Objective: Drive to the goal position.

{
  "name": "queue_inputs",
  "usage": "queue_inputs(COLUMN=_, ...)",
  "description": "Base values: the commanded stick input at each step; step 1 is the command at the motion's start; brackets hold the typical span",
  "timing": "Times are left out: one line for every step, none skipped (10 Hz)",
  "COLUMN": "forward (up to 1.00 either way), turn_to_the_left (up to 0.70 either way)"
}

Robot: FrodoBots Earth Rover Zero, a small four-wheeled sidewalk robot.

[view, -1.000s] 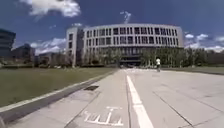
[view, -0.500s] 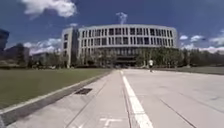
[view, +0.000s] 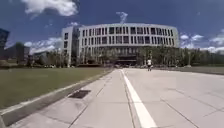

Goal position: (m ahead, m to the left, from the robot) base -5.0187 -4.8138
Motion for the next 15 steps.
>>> queue_inputs(forward=0.70, turn_to_the_left=-0.35)
queue_inputs(forward=0.70, turn_to_the_left=-0.35)
queue_inputs(forward=0.70, turn_to_the_left=0.07)
queue_inputs(forward=0.70, turn_to_the_left=0.05)
queue_inputs(forward=0.70, turn_to_the_left=0.01)
queue_inputs(forward=0.70, turn_to_the_left=0.00)
queue_inputs(forward=0.70, turn_to_the_left=0.00)
queue_inputs(forward=0.70, turn_to_the_left=0.00)
queue_inputs(forward=0.70, turn_to_the_left=0.00)
queue_inputs(forward=0.70, turn_to_the_left=0.00)
queue_inputs(forward=0.70, turn_to_the_left=-0.10)
queue_inputs(forward=0.70, turn_to_the_left=-0.35)
queue_inputs(forward=0.70, turn_to_the_left=-0.26)
queue_inputs(forward=0.70, turn_to_the_left=-0.04)
queue_inputs(forward=0.70, turn_to_the_left=0.09)
